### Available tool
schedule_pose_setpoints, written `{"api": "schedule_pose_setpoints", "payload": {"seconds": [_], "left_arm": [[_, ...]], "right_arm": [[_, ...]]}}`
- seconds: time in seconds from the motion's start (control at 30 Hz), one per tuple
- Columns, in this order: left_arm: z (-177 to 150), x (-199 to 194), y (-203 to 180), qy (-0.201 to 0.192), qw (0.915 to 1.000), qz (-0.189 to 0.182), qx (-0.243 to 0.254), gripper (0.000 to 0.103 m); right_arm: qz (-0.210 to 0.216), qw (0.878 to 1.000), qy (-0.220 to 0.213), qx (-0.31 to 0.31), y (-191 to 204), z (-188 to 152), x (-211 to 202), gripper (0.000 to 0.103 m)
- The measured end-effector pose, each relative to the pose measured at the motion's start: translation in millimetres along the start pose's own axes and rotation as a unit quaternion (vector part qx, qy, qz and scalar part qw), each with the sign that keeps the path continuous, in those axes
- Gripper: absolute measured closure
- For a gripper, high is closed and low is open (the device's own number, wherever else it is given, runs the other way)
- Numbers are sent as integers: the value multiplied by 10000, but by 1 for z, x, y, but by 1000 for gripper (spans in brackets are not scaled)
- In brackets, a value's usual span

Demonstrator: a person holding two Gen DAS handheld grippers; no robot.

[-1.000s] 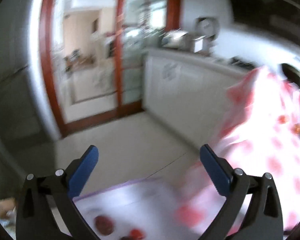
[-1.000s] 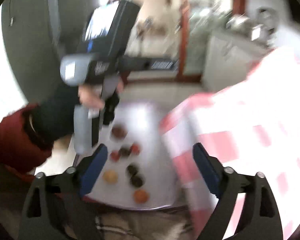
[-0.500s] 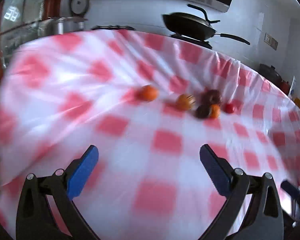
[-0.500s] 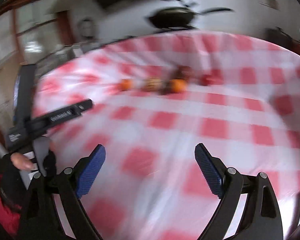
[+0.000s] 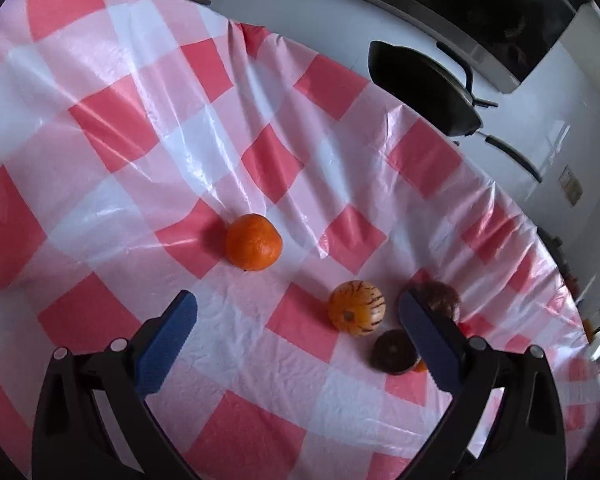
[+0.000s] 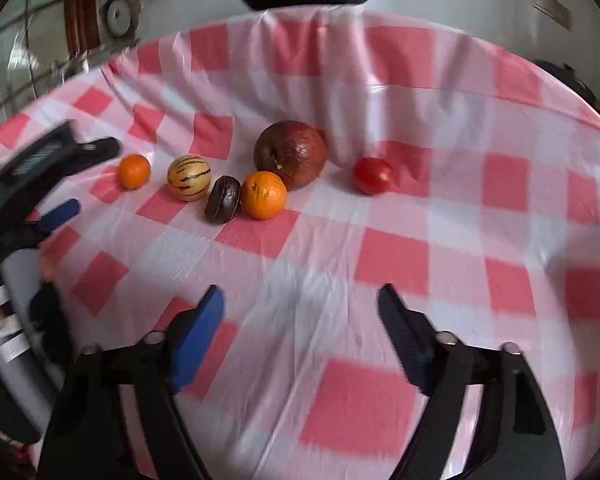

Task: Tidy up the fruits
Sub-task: 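Move both open grippers back to the fruits on the table, then grasp an orange tangerine with the right gripper while the left gripper grasps another tangerine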

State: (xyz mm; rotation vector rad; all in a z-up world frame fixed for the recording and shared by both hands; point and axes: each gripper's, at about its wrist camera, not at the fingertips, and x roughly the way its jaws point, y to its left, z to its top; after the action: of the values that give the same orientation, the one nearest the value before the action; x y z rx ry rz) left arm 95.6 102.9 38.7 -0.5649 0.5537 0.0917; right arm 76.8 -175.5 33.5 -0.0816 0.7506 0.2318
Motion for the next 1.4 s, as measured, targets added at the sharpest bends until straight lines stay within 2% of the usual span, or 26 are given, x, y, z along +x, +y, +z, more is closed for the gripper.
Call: {"api": "schedule_pose_setpoints", "payload": {"seconds": [0.2,0.27,0.33,0.43,0.63,0.67,0.73,0.77,0.83,0.93,1.0,1.07,1.17,1.23,1.3,1.4], "left_arm": [[7,-1,32,-10,9961,-22,-883,2],[7,-1,37,-19,9950,-2,-997,2],[7,-1,38,-4,9947,-1,-1030,2],[8,0,38,4,9946,26,-1041,2],[8,-3,42,-3,9940,40,-1089,2],[7,-3,43,17,9941,24,-1083,2],[7,-2,41,60,9950,1,-994,2],[6,-3,40,68,9955,-3,-944,2],[5,-2,34,92,9970,10,-775,2],[4,-1,25,150,9986,1,-510,2],[2,-1,19,184,9993,8,-322,2],[1,-1,16,190,9995,40,-250,2],[0,-1,14,207,9994,191,-202,2],[-1,1,10,212,9992,337,-87,2],[-1,2,6,184,9989,436,39,2],[4,11,1,143,9964,794,266,2]], "right_arm": [[89,9993,326,-128,6,30,35,49],[104,9990,407,-140,7,35,45,52],[201,9983,549,-55,7,39,57,53],[353,9979,539,0,10,48,66,53],[346,9980,526,57,26,65,84,55],[304,9982,523,49,28,66,85,56],[265,9983,508,53,31,68,86,64],[269,9983,503,91,31,65,83,65],[217,9983,466,259,27,59,74,65],[346,9938,131,1046,4,38,46,65],[255,9875,-47,1553,-14,27,35,65],[266,9787,-169,2028,-33,19,31,65],[376,9582,-317,2817,-61,6,31,65],[386,9513,-434,3026,-68,3,28,65],[320,9518,-577,2994,-68,1,24,65],[365,9522,-645,2965,-63,5,28,65]]}}
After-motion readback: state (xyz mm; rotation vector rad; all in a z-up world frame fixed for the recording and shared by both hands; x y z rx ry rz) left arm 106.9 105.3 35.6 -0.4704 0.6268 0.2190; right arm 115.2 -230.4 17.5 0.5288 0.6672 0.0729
